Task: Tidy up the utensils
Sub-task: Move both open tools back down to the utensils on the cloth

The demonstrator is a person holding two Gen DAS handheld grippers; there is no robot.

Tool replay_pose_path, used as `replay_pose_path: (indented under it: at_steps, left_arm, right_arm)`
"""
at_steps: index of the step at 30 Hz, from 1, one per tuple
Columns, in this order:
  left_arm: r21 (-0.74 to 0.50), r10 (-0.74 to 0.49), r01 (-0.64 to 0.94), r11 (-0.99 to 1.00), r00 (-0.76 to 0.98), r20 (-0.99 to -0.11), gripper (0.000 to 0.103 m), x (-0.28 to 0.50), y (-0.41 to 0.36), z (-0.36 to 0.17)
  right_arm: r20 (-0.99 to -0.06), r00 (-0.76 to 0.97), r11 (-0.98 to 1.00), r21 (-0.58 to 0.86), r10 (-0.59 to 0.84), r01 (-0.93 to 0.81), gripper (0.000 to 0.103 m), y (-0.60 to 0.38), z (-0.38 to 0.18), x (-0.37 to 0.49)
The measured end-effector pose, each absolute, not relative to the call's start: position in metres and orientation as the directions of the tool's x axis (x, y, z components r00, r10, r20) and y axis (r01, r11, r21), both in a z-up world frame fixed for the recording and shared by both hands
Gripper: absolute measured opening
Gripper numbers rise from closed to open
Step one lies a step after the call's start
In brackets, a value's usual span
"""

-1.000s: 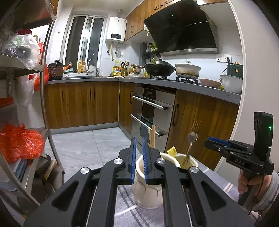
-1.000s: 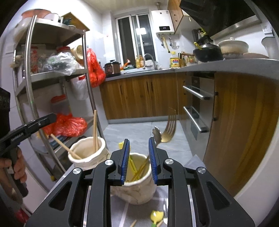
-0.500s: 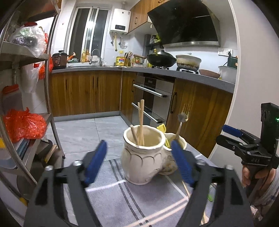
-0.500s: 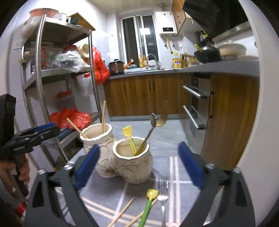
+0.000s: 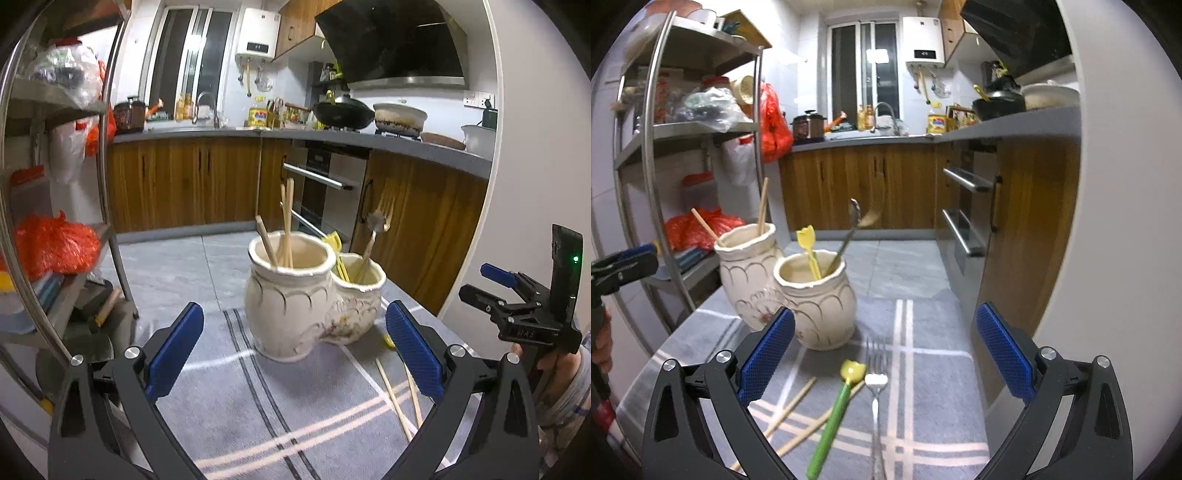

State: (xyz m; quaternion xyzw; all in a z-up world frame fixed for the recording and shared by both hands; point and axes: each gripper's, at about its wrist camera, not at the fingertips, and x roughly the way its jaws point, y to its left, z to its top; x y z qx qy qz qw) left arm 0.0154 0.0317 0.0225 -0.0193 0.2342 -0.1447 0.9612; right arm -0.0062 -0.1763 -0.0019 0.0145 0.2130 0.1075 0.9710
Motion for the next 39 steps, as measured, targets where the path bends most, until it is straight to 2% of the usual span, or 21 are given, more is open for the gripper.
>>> replay_pose_path:
  at_steps: [22,31,39]
  left_arm:
    - [-0.085,-0.298,0.305,0.949,0.768,-0.567,0.097,0.011,-0.003,-0.021]
    - [-0.085,-0.282,0.307,0.948,0.685,-0.672,0.097,0.012,-0.027,-0.053]
    - [-0.041,-0.252,0.321,0.946,0.651,-0.716,0.097,0.017,-0.048,-0.067]
  right_arm:
    - [-0.496,0.844,0.978,0.068,0.207,-0.199,0.098,-0.188,-0.027,-0.013]
    - [-0.558,0.808,0.982,0.084,0.188,-0.17,0.098,-0.2,-0.046,-0.01]
    - [-0.592,0.784,0.981,0.068,0.187,-0.182,0.098,-0.194,-0.054,-0.007]
